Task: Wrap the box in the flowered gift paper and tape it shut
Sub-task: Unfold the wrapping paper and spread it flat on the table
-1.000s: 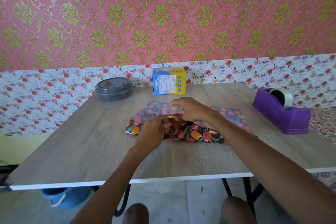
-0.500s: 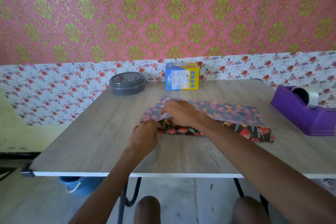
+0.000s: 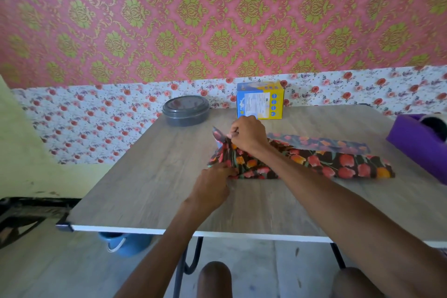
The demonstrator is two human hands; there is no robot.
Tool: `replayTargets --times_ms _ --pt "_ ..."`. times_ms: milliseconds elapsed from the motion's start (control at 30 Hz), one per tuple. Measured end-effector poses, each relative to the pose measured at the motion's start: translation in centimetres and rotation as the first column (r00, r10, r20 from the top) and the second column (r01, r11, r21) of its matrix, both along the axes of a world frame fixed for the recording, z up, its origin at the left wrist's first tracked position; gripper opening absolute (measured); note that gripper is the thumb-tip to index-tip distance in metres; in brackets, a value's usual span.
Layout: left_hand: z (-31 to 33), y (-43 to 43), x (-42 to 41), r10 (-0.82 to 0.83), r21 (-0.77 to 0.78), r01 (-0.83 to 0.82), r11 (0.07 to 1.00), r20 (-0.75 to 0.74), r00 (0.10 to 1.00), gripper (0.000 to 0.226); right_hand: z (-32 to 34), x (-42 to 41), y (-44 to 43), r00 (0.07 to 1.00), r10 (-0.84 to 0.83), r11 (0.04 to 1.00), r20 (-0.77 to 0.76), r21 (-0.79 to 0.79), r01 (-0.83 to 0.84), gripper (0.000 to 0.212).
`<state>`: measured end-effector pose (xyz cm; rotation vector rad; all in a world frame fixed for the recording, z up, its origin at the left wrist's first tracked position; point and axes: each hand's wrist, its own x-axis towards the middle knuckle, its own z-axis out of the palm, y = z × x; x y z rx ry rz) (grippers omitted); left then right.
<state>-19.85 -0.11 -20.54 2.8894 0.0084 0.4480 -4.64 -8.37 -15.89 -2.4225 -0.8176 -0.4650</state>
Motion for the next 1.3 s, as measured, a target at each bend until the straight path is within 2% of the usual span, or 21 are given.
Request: replayTargets --times_ms 167,267,367,467,700,800,967,1100,1300 --pt "0.3 0.2 0.1 0.055 0.018 -0.056 0.998 0.054 0.997 0.036 -0.2 -0.4 -0.3 0.991 0.132 0.985 0.026 -0.119 -0.128 0.019" --pt "0.6 -0.4 -0.1 0.124 0.086 -0.142 0.986 0.187 0.974 0.022 -0.2 -0.7 -0.8 0.965 0.250 0.946 0.076 -0.231 -0.227 0.030" --pt "0.7 -0.1 0.2 0.179 0.136 -0.228 0.964 0.298 0.937 0.020 -0.4 -0.9 -1.2 0.957 0.285 0.922 0.047 -0.286 -0.260 0.024" --pt "0.3 0.5 0.5 0.160 0.133 -0.200 0.971 0.263 0.951 0.020 -0.8 -1.2 -1.2 0.951 0.298 0.902 0.079 -0.351 -0.253 0.013" --pt "-0.4 1.8 0.2 0.150 0.181 -0.175 0.968 0.142 0.978 0.031 -2.1 -1.6 0.4 0.921 0.365 0.872 0.137 -0.398 -0.286 0.008" --pt "-0.4 1.9 0.4 0.174 0.196 -0.195 0.961 0.121 0.977 0.027 -2.6 -1.2 1.1 0.946 0.306 0.914 0.108 -0.311 -0.260 0.010" --pt "-0.1 2.1 0.5 0.213 0.241 -0.219 0.945 0.051 0.976 0.033 -1.3 -0.4 1.9 0.991 0.132 0.991 0.034 -0.005 -0.132 0.018" --pt "0.4 2.2 0.1 0.181 0.209 -0.182 0.961 0.026 0.983 0.036 3.3 3.0 0.9 0.997 -0.071 0.951 -0.002 0.303 0.068 0.011" --pt "0.8 2.3 0.6 0.182 0.194 -0.168 0.966 -0.055 0.982 0.034 5.2 3.2 -1.0 0.996 0.017 0.947 0.083 0.320 -0.043 0.021"
